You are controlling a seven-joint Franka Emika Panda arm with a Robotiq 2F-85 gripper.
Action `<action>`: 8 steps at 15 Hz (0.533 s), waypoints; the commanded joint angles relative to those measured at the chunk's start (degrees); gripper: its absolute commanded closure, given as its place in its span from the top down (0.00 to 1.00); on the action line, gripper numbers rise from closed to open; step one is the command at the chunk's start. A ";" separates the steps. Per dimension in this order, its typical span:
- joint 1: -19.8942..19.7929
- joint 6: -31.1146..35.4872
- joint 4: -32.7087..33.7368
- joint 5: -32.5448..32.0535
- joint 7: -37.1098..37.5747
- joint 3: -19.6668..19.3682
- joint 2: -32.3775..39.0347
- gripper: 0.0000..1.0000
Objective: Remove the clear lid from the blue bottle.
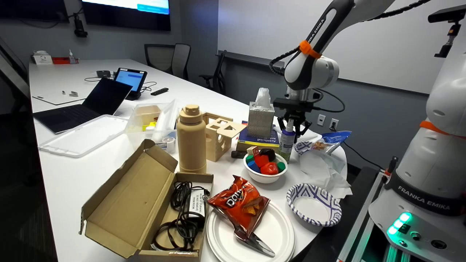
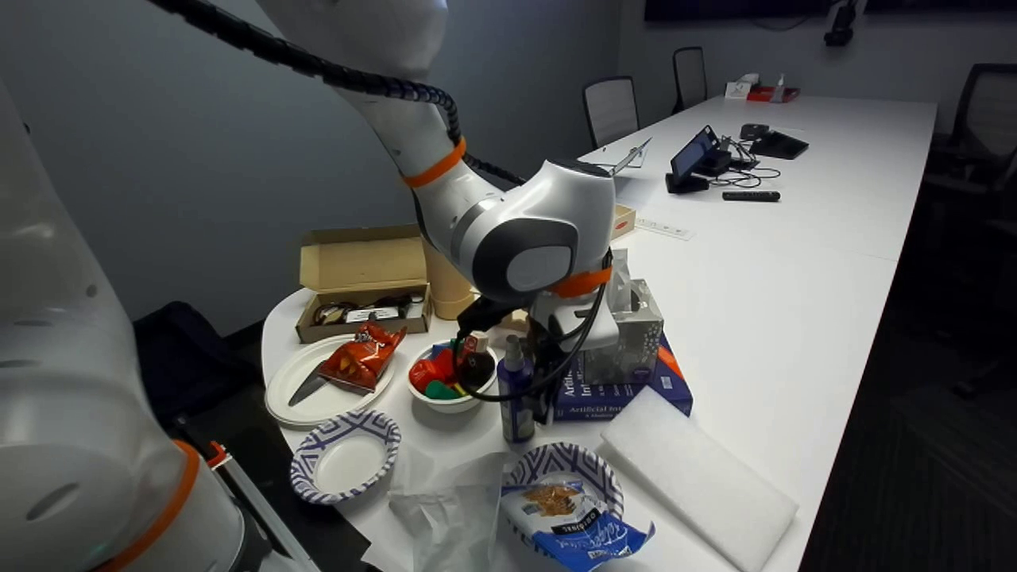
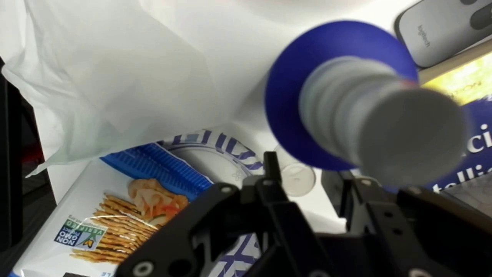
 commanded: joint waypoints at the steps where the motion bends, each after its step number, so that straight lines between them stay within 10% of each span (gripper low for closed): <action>1: 1.17 1.47 0.31 1.99 -1.63 -1.07 0.75 0.65; 5: 1.43 1.95 0.54 2.21 -1.70 -1.10 0.62 0.96; 8: 1.63 2.30 0.85 2.31 -1.69 -1.01 1.02 1.00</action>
